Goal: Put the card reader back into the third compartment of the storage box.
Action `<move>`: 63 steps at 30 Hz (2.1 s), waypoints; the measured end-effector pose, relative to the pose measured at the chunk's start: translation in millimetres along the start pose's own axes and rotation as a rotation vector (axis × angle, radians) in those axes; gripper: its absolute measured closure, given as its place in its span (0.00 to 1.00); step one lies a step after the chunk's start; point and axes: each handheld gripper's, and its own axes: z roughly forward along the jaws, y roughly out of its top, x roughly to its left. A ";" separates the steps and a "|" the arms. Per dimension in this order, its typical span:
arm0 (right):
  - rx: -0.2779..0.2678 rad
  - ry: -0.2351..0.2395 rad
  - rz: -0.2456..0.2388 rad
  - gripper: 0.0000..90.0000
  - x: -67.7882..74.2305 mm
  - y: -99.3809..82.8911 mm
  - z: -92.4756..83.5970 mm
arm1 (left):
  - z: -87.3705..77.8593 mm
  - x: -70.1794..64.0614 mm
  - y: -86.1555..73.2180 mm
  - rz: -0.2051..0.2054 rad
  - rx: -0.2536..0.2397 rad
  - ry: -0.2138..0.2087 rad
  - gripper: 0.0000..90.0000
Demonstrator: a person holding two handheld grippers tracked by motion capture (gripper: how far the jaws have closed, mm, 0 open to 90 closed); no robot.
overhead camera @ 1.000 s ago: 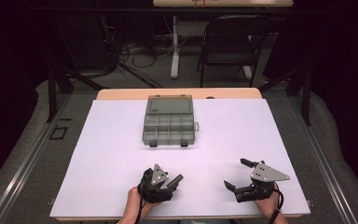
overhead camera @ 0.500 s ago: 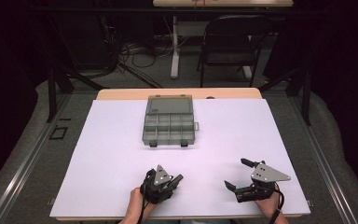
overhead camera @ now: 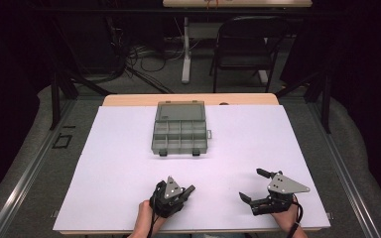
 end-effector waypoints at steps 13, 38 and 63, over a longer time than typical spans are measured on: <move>0.000 0.002 -0.001 0.01 -0.2 -0.1 0.3 | -11.1 7.7 3.8 -0.023 -0.052 -0.013 0.81; 0.003 -0.006 -0.004 0.01 1.1 -0.9 0.3 | -21.3 17.6 7.6 -0.025 -0.087 -0.028 0.81; -0.027 -0.026 0.003 0.00 1.6 -2.2 -5.2 | -22.9 30.0 27.2 -0.034 -0.124 -0.040 0.81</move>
